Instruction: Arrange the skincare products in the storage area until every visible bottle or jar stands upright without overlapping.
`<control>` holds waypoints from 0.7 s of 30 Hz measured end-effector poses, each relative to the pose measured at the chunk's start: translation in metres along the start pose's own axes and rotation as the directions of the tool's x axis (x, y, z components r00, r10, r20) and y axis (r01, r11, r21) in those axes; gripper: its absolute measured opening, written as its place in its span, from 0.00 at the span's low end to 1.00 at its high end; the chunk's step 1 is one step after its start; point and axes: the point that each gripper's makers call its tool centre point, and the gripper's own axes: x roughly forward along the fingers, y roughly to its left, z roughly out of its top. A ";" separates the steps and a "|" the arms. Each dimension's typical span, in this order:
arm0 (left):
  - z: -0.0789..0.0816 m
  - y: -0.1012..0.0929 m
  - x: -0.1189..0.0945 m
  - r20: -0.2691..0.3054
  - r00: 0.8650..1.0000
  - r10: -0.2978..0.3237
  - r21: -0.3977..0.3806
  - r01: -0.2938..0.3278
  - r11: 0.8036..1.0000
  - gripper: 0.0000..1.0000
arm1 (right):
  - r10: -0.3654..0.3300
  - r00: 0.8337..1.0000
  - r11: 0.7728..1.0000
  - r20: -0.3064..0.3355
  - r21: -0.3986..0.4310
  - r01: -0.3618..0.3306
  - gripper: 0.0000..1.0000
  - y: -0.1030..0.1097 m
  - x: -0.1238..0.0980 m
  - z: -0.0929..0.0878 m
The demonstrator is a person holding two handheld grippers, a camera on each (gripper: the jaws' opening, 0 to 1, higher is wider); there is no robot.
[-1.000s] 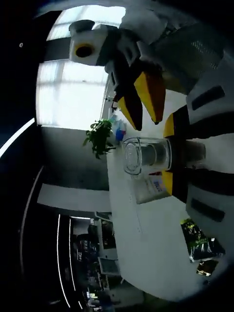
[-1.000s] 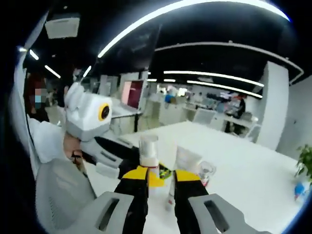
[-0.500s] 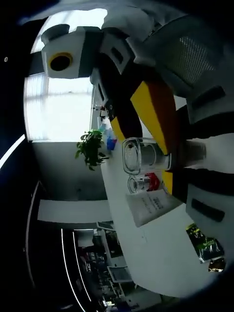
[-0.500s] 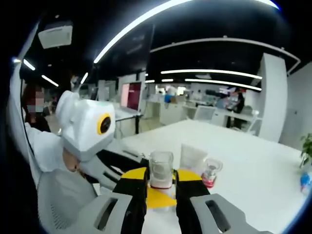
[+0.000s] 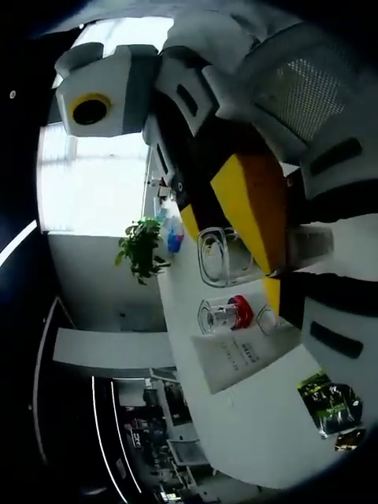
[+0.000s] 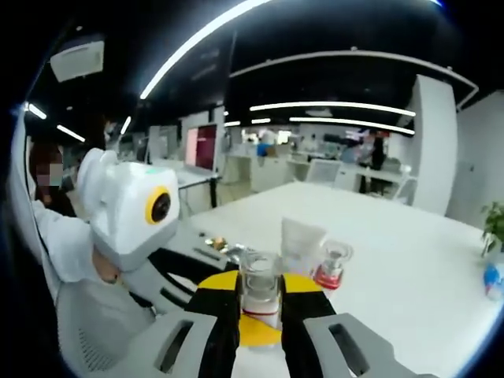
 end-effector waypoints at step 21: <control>-0.041 0.006 0.012 -0.124 0.989 -0.074 -0.052 0.068 0.996 0.24 | -0.044 0.999 0.999 0.010 0.012 0.044 0.10 -0.055 0.021 -0.021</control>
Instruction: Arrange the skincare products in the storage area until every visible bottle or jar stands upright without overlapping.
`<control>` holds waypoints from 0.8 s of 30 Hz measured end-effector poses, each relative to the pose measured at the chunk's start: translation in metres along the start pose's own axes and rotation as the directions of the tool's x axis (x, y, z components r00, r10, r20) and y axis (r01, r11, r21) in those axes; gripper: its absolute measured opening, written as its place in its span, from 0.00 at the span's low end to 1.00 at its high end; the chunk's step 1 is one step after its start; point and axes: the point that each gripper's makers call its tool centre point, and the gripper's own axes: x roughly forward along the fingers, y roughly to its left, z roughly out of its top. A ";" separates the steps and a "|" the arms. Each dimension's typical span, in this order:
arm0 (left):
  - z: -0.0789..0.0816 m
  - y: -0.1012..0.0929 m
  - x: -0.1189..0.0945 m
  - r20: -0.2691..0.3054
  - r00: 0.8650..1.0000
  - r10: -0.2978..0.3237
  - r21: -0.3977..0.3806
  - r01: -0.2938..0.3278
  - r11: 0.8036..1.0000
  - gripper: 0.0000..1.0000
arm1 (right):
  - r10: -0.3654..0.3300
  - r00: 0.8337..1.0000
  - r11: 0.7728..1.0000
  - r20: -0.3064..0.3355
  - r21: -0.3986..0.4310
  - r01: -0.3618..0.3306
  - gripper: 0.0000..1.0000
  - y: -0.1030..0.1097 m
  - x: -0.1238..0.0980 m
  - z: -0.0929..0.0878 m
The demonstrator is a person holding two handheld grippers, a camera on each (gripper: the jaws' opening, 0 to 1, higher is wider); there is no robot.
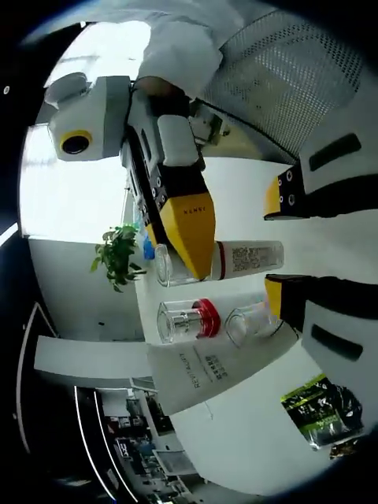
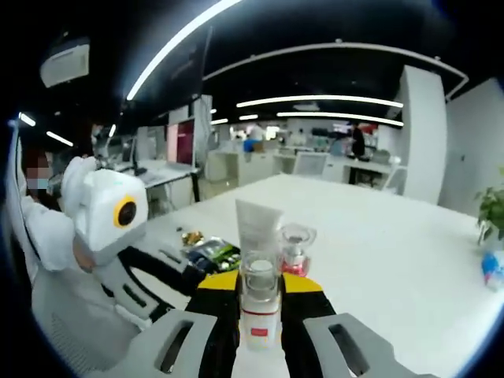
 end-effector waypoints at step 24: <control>-0.009 -0.015 0.003 -0.052 0.996 -0.072 -0.055 0.069 0.996 0.23 | 0.030 0.999 1.000 0.011 -0.004 -0.030 0.10 -0.006 0.032 -0.034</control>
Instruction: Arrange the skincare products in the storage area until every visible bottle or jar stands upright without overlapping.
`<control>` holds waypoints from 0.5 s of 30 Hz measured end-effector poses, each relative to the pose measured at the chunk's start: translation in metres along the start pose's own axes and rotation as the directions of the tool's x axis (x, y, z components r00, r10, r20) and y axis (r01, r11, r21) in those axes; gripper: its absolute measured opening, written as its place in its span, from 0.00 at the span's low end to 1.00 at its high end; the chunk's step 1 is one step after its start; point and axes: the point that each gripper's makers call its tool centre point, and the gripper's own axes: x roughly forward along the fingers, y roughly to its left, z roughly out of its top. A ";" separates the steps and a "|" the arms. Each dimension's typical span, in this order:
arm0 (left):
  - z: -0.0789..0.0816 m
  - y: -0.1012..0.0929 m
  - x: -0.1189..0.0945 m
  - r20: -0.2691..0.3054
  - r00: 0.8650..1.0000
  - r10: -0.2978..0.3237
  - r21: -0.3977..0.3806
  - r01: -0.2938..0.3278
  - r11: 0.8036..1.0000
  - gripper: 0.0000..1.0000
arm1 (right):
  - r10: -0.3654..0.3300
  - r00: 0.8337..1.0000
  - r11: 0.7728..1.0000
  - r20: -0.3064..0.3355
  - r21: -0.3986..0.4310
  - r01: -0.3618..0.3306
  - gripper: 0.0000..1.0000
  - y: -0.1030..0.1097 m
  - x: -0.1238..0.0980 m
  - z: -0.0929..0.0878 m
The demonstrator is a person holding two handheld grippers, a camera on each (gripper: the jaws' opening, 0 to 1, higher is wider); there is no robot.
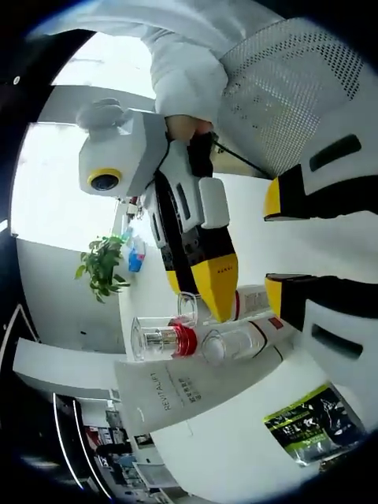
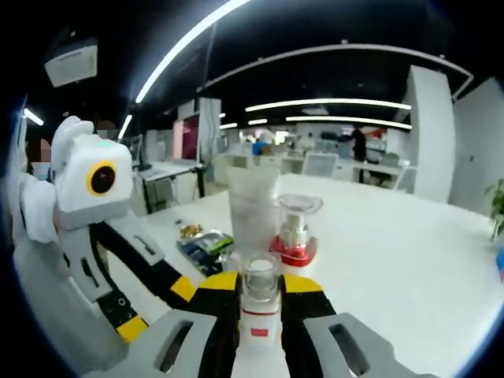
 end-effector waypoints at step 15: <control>-0.011 0.000 0.013 -0.032 0.999 -0.026 -0.020 0.025 0.999 0.23 | -0.008 1.000 1.000 -0.028 0.024 0.009 0.11 -0.003 0.004 -0.009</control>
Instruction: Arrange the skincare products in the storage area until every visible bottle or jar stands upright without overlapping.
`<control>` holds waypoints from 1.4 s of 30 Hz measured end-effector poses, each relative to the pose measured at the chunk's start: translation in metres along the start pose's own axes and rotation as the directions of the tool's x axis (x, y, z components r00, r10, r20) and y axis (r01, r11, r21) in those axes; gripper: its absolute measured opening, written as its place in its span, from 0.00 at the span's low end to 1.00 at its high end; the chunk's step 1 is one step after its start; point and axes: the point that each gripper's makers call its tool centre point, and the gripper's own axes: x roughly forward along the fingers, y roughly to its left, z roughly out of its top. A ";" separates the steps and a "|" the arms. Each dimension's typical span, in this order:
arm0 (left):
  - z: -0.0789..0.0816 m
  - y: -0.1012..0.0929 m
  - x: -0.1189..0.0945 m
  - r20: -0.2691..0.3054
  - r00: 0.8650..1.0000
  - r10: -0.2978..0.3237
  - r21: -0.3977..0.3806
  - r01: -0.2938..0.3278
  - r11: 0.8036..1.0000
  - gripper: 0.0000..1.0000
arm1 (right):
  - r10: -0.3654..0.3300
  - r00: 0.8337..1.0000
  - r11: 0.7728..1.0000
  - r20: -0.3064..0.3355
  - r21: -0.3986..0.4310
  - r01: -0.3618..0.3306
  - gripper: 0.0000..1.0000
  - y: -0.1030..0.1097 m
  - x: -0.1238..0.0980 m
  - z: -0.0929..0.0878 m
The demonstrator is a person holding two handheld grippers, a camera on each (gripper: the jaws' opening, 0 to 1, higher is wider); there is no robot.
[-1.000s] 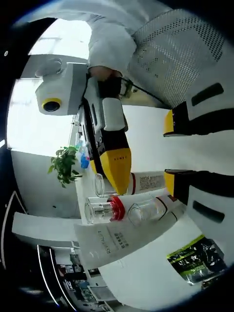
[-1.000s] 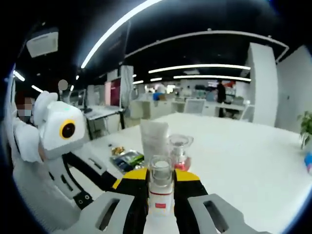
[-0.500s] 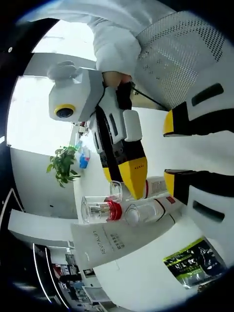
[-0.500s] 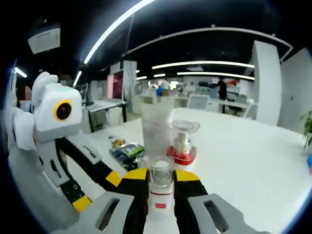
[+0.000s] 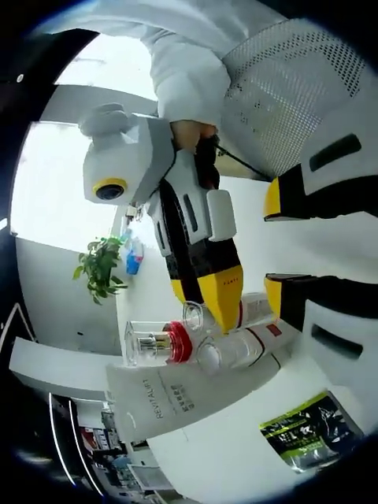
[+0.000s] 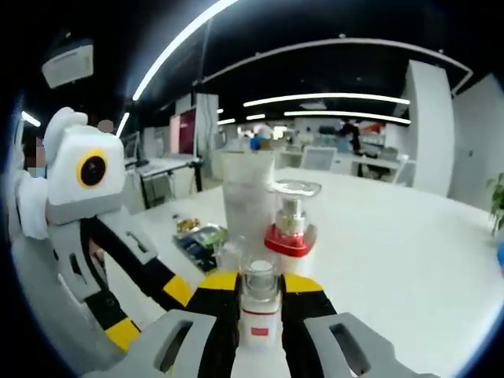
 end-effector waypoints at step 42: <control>-0.021 0.031 0.030 -0.034 0.998 0.055 -0.106 -0.058 0.993 0.25 | -0.049 0.993 0.996 -0.106 -0.082 0.041 0.10 0.001 -0.018 -0.009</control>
